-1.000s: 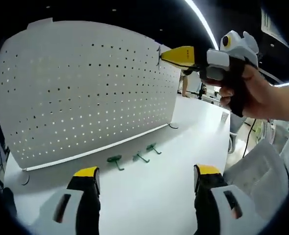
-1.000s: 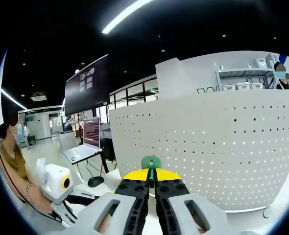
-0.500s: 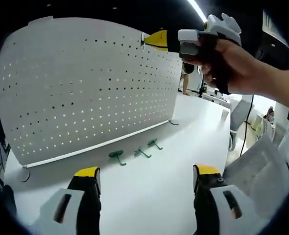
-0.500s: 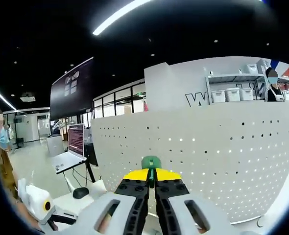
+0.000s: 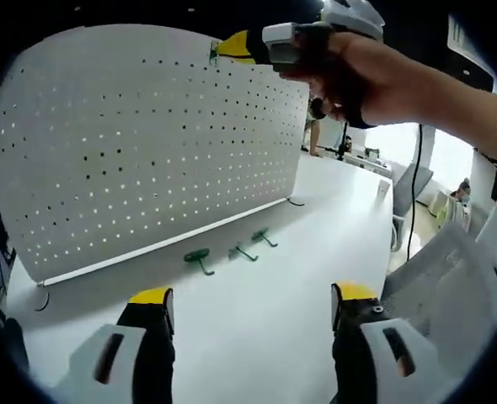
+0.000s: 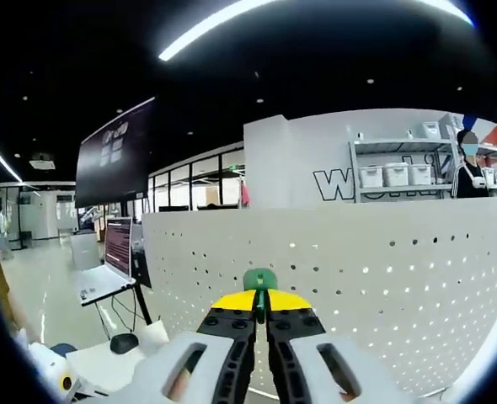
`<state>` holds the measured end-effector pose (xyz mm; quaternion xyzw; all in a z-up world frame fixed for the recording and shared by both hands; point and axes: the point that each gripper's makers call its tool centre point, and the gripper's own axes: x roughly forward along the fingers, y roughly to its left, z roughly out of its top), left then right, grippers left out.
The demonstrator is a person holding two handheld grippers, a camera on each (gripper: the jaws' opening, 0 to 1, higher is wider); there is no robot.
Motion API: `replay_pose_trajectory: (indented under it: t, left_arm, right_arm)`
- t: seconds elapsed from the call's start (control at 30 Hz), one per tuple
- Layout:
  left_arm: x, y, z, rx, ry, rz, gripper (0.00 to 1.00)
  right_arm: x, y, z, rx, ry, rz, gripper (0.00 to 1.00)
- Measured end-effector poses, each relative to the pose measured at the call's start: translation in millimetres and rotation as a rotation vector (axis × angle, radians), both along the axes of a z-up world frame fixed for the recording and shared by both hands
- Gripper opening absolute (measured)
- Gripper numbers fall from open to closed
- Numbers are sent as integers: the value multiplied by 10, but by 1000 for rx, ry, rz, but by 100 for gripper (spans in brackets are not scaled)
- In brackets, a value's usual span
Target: Insert the hook assembly into the mounting plate slot until the hook locks in place.
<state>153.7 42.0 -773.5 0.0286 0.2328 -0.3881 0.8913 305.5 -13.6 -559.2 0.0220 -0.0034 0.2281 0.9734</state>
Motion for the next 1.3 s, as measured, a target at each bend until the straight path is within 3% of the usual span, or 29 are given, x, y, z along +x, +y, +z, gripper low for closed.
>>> replay_pose_trajectory:
  t: [0.37,1.3]
  left_arm:
    - [-25,35,-46,13,-4,-6,78]
    - [-58,42,-160,12,22,-4,77]
  right_arm:
    - [210,5,151,4,-59,-50,0]
    - [506,110,179,-5,-73,-64,1]
